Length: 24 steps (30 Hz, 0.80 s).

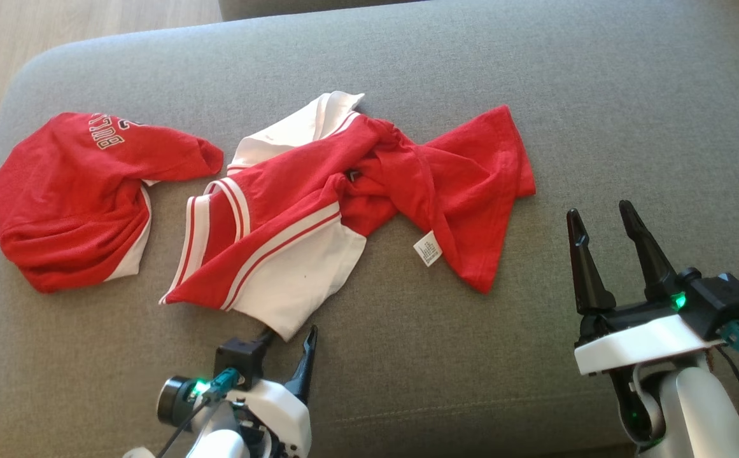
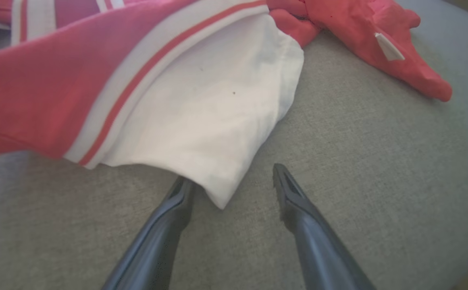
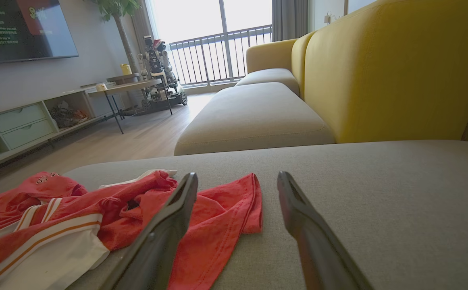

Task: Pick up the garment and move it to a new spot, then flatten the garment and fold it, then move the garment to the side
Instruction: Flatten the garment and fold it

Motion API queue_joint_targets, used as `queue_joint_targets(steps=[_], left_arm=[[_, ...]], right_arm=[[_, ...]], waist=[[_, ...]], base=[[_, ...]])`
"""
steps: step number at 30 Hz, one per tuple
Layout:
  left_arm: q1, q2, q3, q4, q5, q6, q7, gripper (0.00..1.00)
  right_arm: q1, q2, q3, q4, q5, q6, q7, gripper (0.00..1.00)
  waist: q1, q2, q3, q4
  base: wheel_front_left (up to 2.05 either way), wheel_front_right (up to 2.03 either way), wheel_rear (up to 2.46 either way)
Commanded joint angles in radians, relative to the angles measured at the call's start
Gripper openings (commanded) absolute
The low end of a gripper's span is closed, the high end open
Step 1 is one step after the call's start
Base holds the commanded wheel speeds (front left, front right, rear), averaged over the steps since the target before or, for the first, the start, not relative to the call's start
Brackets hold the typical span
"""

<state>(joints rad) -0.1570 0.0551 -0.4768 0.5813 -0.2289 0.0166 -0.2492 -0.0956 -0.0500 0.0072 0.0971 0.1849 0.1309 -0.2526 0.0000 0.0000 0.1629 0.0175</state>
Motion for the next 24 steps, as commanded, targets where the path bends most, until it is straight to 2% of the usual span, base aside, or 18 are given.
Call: queue_joint_targets(steps=[1,6,13,19,24], left_arm=[[-0.029,0.0,0.014,-0.022,0.008,-0.011,-0.012,0.0],[-0.031,-0.001,0.039,-0.061,-0.02,-0.025,-0.012,0.0],[-0.017,0.01,0.128,-0.283,-0.033,-0.044,-0.012,0.0],[0.002,0.007,0.191,-0.431,-0.04,-0.053,-0.012,0.0],[0.019,0.0,0.231,-0.548,-0.03,-0.057,-0.013,0.0]], right_arm=[[-0.037,0.0,0.021,-0.031,0.007,0.0,-0.009,1.0],[-0.034,0.0,0.015,-0.028,0.008,0.0,-0.009,1.0],[-0.018,0.0,0.014,0.032,0.028,0.0,-0.009,1.0],[-0.007,0.0,0.04,0.14,0.037,0.0,-0.009,1.0],[-0.019,0.0,0.074,0.257,0.088,0.0,0.001,1.0]], waist=[[0.0,0.0,0.0,-0.001],[0.0,0.0,-0.001,-0.001],[0.0,0.0,-0.007,0.012],[0.0,0.0,-0.019,0.021],[0.0,0.0,-0.029,0.033]], base=[[0.0,0.0,0.0],[0.0,0.0,0.0],[0.0,0.0,0.0],[0.0,0.0,0.0],[0.0,0.0,0.0]])
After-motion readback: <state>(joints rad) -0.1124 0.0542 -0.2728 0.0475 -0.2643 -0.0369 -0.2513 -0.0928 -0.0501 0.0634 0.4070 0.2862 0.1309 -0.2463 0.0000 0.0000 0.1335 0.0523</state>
